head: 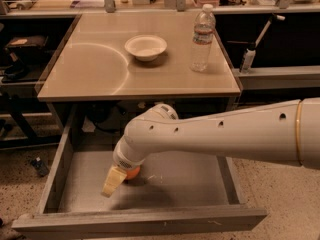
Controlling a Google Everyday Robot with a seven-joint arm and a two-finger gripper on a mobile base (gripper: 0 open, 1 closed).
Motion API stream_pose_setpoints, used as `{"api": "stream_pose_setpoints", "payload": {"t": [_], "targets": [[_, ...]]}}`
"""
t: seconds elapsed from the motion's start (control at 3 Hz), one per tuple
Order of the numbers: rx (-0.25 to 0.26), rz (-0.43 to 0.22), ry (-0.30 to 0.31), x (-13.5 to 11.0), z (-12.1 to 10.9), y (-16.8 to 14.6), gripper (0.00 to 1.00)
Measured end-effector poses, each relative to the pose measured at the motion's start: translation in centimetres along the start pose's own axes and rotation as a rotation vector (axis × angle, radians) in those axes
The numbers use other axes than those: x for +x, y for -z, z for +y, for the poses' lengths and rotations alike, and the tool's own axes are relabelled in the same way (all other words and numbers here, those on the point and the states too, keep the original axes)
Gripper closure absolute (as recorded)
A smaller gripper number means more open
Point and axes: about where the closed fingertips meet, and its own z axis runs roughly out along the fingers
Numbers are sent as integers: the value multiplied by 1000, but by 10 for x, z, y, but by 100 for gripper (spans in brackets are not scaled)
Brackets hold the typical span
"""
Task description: Pick orange from top drawer and place on counter
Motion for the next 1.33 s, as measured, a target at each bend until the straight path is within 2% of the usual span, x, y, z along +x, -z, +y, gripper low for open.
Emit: {"api": "stream_pose_setpoints", "payload": {"t": [0.67, 1.0, 1.33], "targets": [[63, 17, 65, 8, -22, -4, 0], [80, 31, 77, 17, -31, -6, 0], [73, 48, 81, 28, -31, -13, 0]]}}
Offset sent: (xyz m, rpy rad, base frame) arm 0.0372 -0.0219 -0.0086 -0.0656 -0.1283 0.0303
